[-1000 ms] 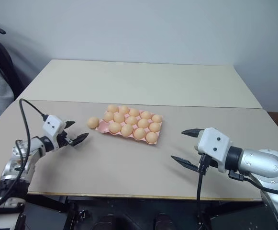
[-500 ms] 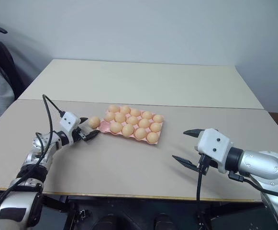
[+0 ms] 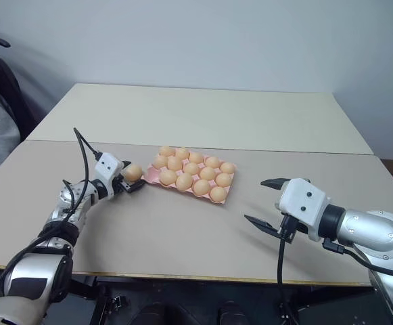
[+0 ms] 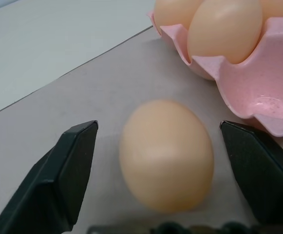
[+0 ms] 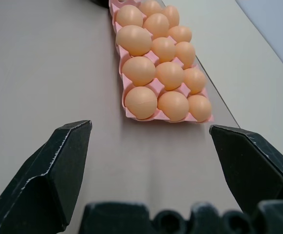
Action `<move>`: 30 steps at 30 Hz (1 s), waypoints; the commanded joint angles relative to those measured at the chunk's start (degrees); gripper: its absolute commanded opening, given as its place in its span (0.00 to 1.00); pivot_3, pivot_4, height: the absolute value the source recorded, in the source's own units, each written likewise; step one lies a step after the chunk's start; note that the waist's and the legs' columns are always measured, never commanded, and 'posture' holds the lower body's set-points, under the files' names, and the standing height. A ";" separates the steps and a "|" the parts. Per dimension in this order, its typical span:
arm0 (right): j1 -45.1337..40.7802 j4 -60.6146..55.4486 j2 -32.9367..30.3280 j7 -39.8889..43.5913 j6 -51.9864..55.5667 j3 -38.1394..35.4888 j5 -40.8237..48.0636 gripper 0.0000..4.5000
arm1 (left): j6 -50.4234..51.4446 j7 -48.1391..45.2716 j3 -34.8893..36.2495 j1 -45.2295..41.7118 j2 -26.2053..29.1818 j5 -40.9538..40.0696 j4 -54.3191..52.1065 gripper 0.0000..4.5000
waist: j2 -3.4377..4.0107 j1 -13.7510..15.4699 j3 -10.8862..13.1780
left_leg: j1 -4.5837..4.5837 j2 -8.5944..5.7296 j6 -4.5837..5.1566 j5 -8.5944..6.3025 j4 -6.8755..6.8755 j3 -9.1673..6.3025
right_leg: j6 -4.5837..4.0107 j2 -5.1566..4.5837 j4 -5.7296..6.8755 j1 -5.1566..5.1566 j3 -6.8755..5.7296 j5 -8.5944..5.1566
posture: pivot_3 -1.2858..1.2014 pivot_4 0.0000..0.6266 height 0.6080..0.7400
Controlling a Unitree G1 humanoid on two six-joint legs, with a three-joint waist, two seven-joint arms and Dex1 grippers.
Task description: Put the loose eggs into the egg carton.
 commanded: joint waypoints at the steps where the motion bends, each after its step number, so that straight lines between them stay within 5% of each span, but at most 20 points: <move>1: -0.34 -1.09 -0.67 -0.47 -0.14 -0.39 -0.31 1.00 | -1.26 -0.04 0.28 -1.00 0.22 0.25 1.00 0.67 | 0.00 -0.06 0.00 | 0.00 0.00 0.00 0.00 0.00 0.00 | 0.00 0.00 0.00 0.00 0.00 0.00 | 0.52 0.24 1.00; 4: -0.26 -1.17 -0.62 -0.55 -0.11 -0.32 -0.34 1.00 | -1.17 -0.09 0.32 -0.66 0.35 0.22 0.81 0.45 | 0.00 -0.19 0.00 | 0.00 0.00 0.00 0.00 -0.01 0.00 | 0.00 0.00 0.00 -0.01 0.00 0.00 | 0.52 0.24 1.00; 6: -0.14 -1.23 -0.57 -0.59 -0.17 -0.25 -0.39 1.00 | -0.76 -0.19 0.08 0.00 0.83 0.50 0.17 0.38 | 0.00 -0.18 0.00 | 0.00 0.00 0.00 0.00 0.00 0.00 | 0.00 0.00 0.00 -0.01 0.01 0.00 | 0.52 0.24 1.00; 18: 0.68 -1.86 -0.15 -1.40 -0.18 0.15 -0.14 1.00 | 1.07 2.70 1.67 5.62 6.45 0.63 -8.90 0.38 | 0.01 -0.28 -0.01 | 0.07 0.02 0.00 0.00 -0.01 0.00 | 0.00 0.01 0.06 0.00 0.03 0.00 | 0.52 0.24 1.00; 30: 0.05 -1.69 0.26 -2.57 -0.35 1.29 -0.48 1.00 | 6.77 -10.12 5.53 5.11 1.77 -13.08 -22.57 0.38 | 0.01 0.22 -0.01 | -0.07 0.00 0.00 0.00 0.02 -0.01 | 0.01 -0.02 0.01 -0.06 -0.02 0.00 | 0.52 0.24 1.00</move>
